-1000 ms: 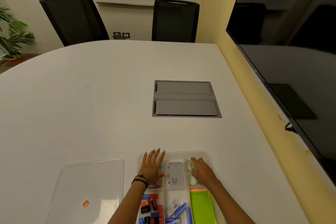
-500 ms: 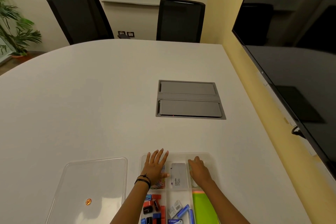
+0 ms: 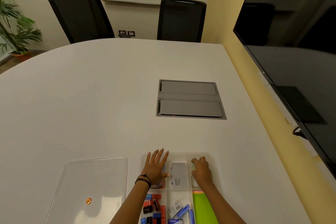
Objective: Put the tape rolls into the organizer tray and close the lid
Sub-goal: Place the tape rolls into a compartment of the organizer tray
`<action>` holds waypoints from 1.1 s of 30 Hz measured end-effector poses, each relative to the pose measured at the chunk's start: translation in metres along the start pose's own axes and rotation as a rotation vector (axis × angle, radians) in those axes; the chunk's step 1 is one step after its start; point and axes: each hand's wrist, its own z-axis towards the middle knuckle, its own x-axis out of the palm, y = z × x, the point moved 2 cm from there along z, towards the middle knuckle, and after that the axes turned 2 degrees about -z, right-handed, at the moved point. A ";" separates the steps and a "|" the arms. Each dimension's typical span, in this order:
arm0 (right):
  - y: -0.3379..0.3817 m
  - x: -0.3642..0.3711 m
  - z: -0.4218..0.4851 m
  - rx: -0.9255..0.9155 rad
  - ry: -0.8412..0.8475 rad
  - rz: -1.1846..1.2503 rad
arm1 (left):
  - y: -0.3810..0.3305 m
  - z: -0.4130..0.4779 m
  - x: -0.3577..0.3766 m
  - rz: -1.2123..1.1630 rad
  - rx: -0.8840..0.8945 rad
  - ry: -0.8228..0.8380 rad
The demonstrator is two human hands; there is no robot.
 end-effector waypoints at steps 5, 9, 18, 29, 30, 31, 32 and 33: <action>0.001 -0.001 0.000 -0.003 0.003 -0.031 | 0.000 0.001 0.001 -0.002 0.000 0.000; 0.001 0.000 -0.001 0.018 -0.021 -0.012 | 0.000 0.001 0.002 -0.008 0.005 -0.007; 0.016 0.005 -0.002 0.044 -0.023 -0.027 | 0.000 0.000 0.001 -0.020 -0.002 -0.006; 0.008 -0.001 -0.003 0.173 -0.053 0.102 | 0.001 0.001 0.002 -0.019 -0.003 -0.010; 0.007 -0.002 -0.003 0.165 -0.049 0.123 | 0.001 0.001 0.002 -0.010 -0.007 -0.008; 0.006 -0.002 -0.003 0.150 -0.045 0.144 | 0.000 0.001 0.002 -0.017 -0.006 -0.005; 0.005 -0.003 -0.002 0.136 -0.040 0.158 | 0.000 0.001 0.001 -0.022 -0.004 -0.003; 0.005 -0.003 -0.002 0.130 -0.036 0.167 | 0.000 0.001 0.000 -0.028 -0.002 -0.005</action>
